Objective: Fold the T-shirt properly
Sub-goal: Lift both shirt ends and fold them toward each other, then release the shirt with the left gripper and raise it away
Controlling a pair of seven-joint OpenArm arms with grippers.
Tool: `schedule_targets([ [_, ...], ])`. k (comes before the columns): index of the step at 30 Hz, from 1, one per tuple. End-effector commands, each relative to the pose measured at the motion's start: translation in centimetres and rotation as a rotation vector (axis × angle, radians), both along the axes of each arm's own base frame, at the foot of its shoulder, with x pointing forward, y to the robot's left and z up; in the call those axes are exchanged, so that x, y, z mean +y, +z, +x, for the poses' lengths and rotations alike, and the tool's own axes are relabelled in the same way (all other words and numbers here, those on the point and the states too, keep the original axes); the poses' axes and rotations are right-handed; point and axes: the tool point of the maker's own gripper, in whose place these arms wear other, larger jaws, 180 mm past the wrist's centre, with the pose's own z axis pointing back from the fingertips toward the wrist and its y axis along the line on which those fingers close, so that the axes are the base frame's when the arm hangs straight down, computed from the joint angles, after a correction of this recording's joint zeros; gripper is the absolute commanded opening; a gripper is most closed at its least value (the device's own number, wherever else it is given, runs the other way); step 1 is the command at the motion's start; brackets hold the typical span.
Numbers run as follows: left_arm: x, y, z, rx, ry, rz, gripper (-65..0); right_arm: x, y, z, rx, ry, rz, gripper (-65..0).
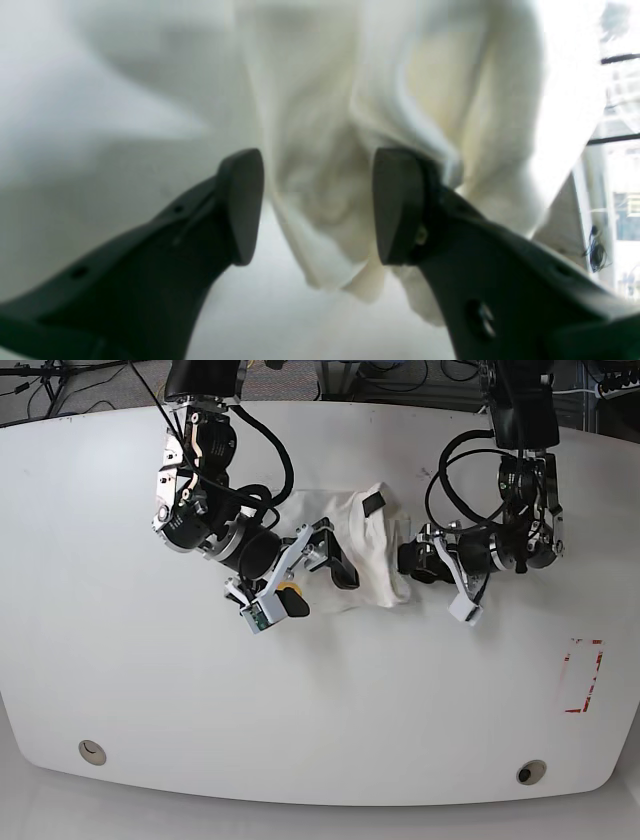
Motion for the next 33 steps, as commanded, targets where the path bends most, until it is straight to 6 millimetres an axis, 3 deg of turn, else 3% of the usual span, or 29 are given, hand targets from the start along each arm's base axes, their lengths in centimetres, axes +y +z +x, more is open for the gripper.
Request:
schedule_targets([
  [1, 0.6, 3.1, 1.9, -0.093, 0.01, -0.043, -32.2, 0.0, 1.5, 0.4, -0.054, 0.007, 0.023, -13.3],
  [6, 2.2, 6.3, 2.6, -0.183, 0.002, -0.044, -32.4, -0.4, 1.2, 0.4, -0.052, 0.007, 0.005, -13.3],
  [10, 7.5, 9.6, 3.2, -0.268, 0.055, 0.006, -32.4, -0.1, 0.9, 0.6, -0.042, 0.011, 0.009, -13.3],
  [15, 14.6, 11.7, 2.8, -0.301, 0.162, 0.082, -32.4, 0.4, 0.0, 2.0, -0.008, 0.017, 0.025, -13.3],
  [20, 21.5, 14.0, 1.4, -0.329, 0.273, 0.19, -32.4, 2.8, -0.1, 3.3, 0.0, 0.058, 0.061, -13.3],
  [23, 24.4, 15.0, 0.3, -0.343, 0.315, 0.245, -32.4, 4.4, 0.2, 4.1, -0.014, 0.092, 0.076, -13.3],
  [33, 29.3, 16.0, -3.1, -0.356, 0.415, 0.323, -32.4, 8.5, -1.5, 5.1, 0.027, 0.233, 0.021, -13.2],
])
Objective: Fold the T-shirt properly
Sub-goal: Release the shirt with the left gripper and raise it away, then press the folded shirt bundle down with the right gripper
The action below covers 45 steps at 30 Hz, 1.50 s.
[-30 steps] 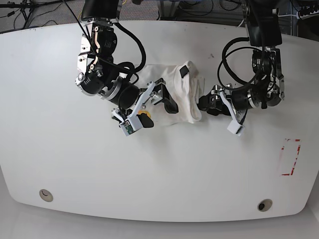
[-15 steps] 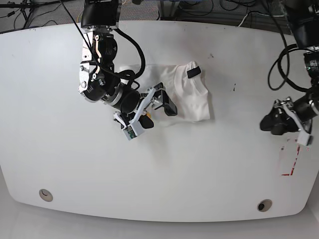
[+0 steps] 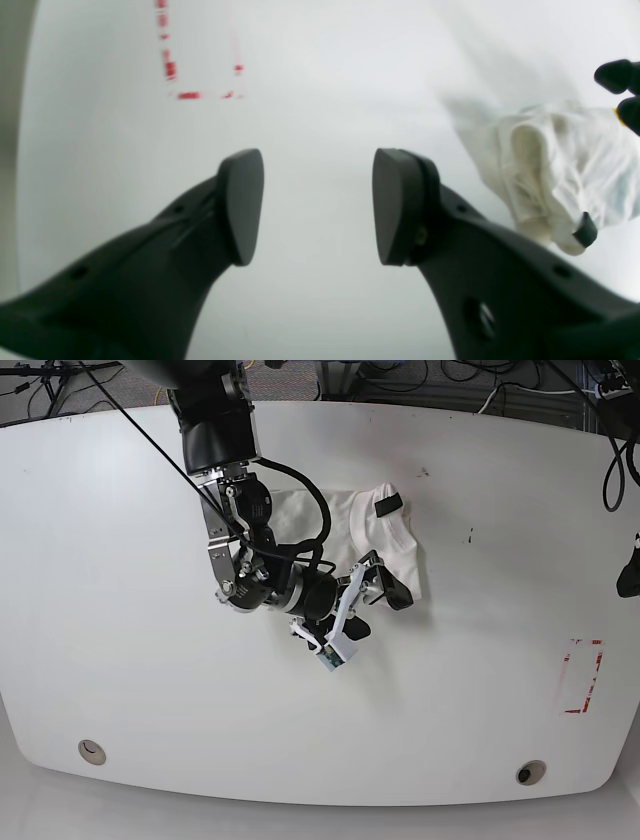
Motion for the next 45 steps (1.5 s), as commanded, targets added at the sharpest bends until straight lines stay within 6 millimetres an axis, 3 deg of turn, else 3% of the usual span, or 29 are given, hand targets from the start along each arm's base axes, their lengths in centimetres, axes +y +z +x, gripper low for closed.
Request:
schedule_targets([
  [1, 0.6, 1.6, -0.1, -0.042, 0.002, 0.021, -32.4, 1.1, 1.4, 0.9, -0.042, 0.031, 0.017, -13.2],
  [17, 1.1, 0.2, -1.7, 0.006, 0.022, 0.017, -32.4, 2.4, -3.7, 0.5, -0.035, 0.141, -0.162, -14.1],
  [21, 1.0, 0.1, -1.8, 0.007, 0.024, 0.012, -32.4, 2.0, -4.8, -0.1, -0.038, 0.149, -0.203, -22.2],
  [24, 0.8, -0.2, -1.8, 0.003, 0.027, 0.0, -32.4, 1.9, -5.3, -0.5, -0.035, 0.151, -0.217, -34.9],
  [29, 0.7, -0.3, -1.8, 0.005, 0.025, -0.002, -32.4, 2.3, -4.3, -0.8, -0.064, 0.155, -0.196, -55.8],
  [32, 0.6, -0.4, -1.8, 0.007, 0.023, -0.004, -32.4, 2.6, -3.2, -1.1, -0.094, 0.158, -0.181, -62.8],
  [45, -0.4, -1.4, -1.7, 0.024, 0.007, -0.029, -32.4, 3.1, 1.4, -1.9, -0.217, 0.171, -0.154, -62.5],
])
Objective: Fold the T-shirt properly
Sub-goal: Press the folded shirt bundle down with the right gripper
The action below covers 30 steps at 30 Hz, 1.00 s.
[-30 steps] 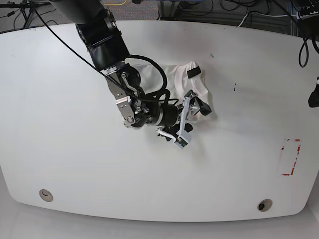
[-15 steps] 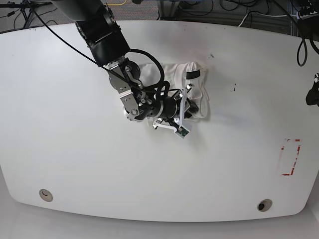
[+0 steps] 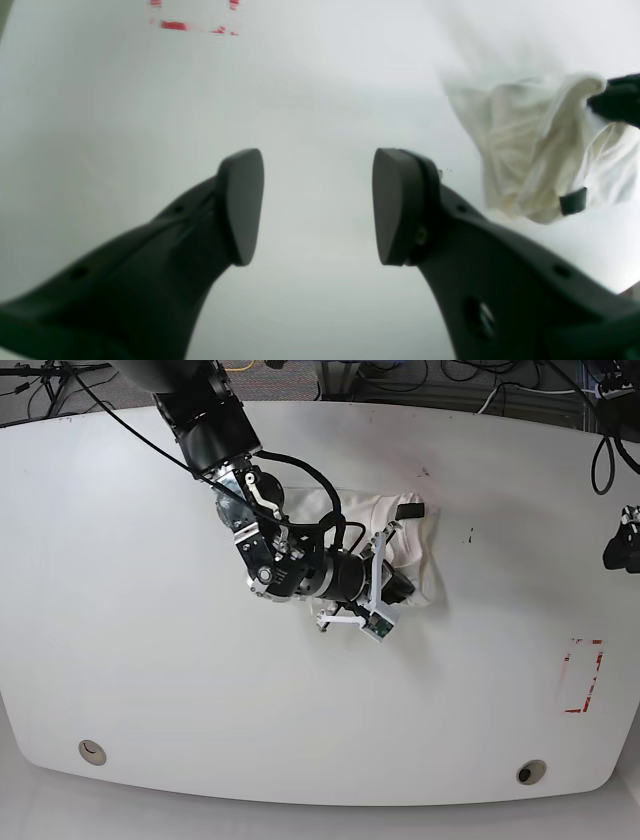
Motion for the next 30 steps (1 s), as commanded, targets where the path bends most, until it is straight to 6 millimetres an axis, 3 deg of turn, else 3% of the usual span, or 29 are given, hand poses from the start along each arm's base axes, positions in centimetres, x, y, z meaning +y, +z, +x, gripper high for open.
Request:
schedule_targets([
  [1, 0.4, 2.0, 0.8, -0.056, -0.011, 0.021, -32.4, 0.6, 2.7, 0.7, -0.066, 0.009, 0.05, -62.5],
  [6, 0.3, 1.8, 0.7, -0.049, -0.014, 0.021, -32.4, 0.1, 3.6, 1.4, -0.088, -0.006, 0.061, -62.5],
  [21, -2.6, -0.3, 0.9, 0.013, -0.101, 0.0, -32.5, -1.9, 5.8, 4.5, -0.138, -0.084, 0.089, -62.3],
  [26, -3.1, -0.7, 1.0, 0.024, -0.118, -0.003, -32.5, -1.9, 4.9, 4.5, -0.112, -0.087, 0.079, -62.0],
  [30, -3.2, -0.8, 1.0, 0.025, -0.121, -0.005, -32.5, -1.9, 4.3, 4.4, -0.093, -0.089, 0.075, -56.3],
])
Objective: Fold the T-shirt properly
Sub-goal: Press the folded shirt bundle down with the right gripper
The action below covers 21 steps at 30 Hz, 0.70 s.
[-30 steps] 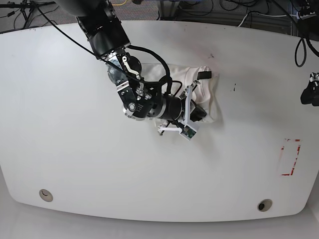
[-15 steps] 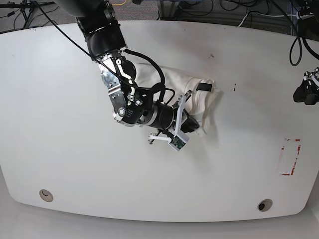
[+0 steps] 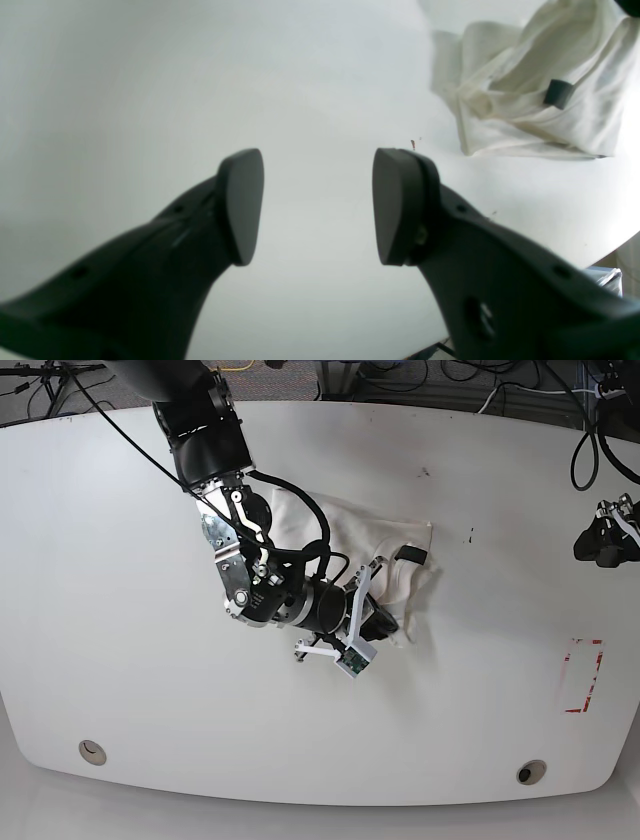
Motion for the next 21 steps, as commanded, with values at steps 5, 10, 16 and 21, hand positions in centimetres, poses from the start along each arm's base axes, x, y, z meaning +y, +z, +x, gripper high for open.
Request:
schedule_targets([
  [5, 0.3, 2.0, 1.0, -0.063, -0.01, 0.014, -32.5, 0.6, 1.4, 0.2, -0.034, 0.007, 0.046, -55.8],
  [10, -0.1, 2.2, 1.6, -0.073, -0.024, 0.011, -32.5, 0.6, 2.3, 0.0, -0.058, 0.008, 0.058, -60.7],
  [16, -1.1, 1.8, 1.8, -0.061, -0.054, 0.005, -32.5, 1.1, 2.3, 0.1, -0.052, -0.002, 0.069, -41.7],
  [21, -2.0, 1.1, 1.7, -0.041, -0.081, 0.0, -32.5, 1.0, 3.3, 1.0, -0.082, -0.047, 0.138, -17.3],
])
